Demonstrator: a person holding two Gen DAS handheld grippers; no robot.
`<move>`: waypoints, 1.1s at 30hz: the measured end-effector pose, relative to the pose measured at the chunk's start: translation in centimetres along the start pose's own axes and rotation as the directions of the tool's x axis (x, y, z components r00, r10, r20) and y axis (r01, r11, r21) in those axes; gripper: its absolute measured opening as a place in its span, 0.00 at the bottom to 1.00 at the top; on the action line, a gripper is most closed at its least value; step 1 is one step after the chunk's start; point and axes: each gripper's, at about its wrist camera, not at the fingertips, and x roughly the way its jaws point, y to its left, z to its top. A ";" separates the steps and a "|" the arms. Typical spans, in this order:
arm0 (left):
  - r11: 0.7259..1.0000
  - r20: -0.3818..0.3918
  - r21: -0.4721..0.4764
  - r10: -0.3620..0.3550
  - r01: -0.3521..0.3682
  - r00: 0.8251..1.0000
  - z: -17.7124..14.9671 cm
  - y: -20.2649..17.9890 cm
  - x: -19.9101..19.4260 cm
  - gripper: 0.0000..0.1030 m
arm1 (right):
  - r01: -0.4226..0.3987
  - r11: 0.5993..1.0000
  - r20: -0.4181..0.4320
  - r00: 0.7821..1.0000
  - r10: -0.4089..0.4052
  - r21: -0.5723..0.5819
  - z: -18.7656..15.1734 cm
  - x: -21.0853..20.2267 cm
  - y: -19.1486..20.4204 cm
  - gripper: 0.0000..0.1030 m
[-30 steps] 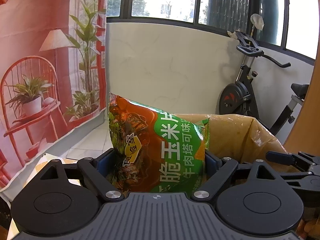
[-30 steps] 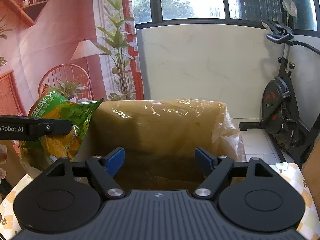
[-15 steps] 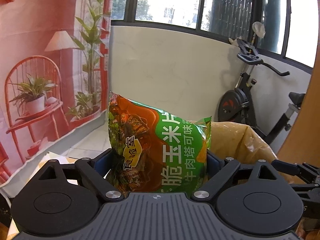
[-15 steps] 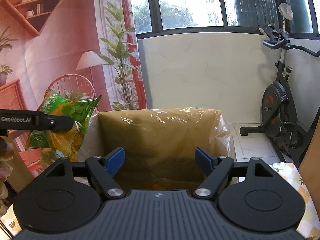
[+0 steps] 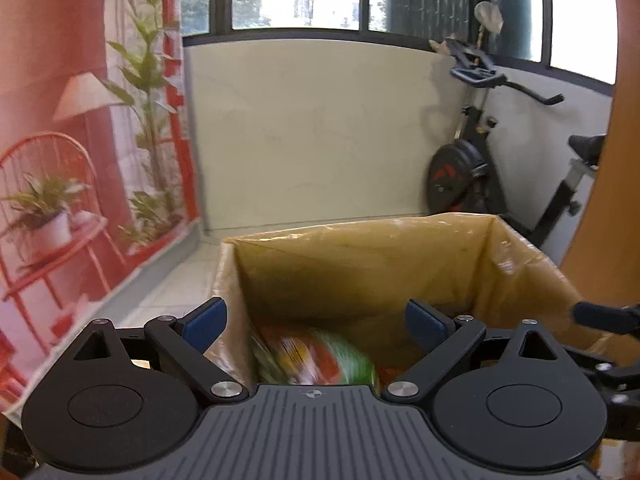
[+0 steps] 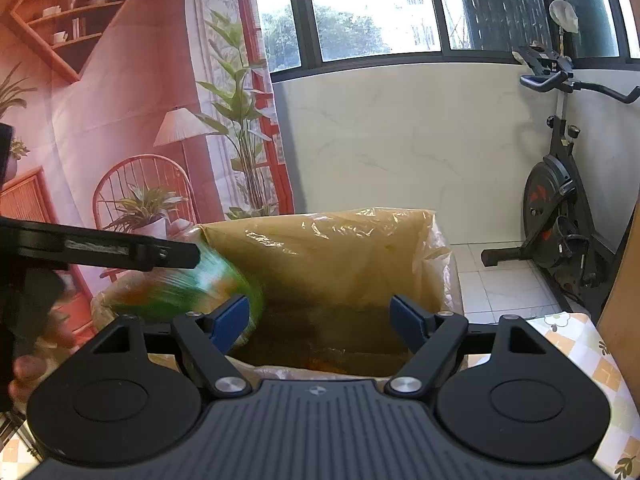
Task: Organize snacks
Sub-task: 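Lower the green-and-orange bag into the box and open the left gripper, then move both grippers back down to the remaining snack bags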
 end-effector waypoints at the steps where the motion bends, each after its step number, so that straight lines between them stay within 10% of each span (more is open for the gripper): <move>1: 1.000 0.004 -0.007 0.000 0.000 1.000 -0.2 0.2 -0.1 0.94 | 0.002 1.000 0.000 1.000 -0.002 0.001 -0.1 -0.1 -0.1 0.78; 16: 0.989 0.101 -0.145 0.024 -0.009 0.995 -1.9 2.9 -6.6 0.94 | -0.018 1.000 0.037 0.999 0.017 0.020 -0.8 -3.0 0.2 0.78; 33: 0.980 0.130 -0.201 0.011 0.015 0.991 -9.2 3.9 -13.2 0.93 | -0.008 1.000 0.118 0.993 0.006 0.020 -4.9 -8.4 0.6 1.00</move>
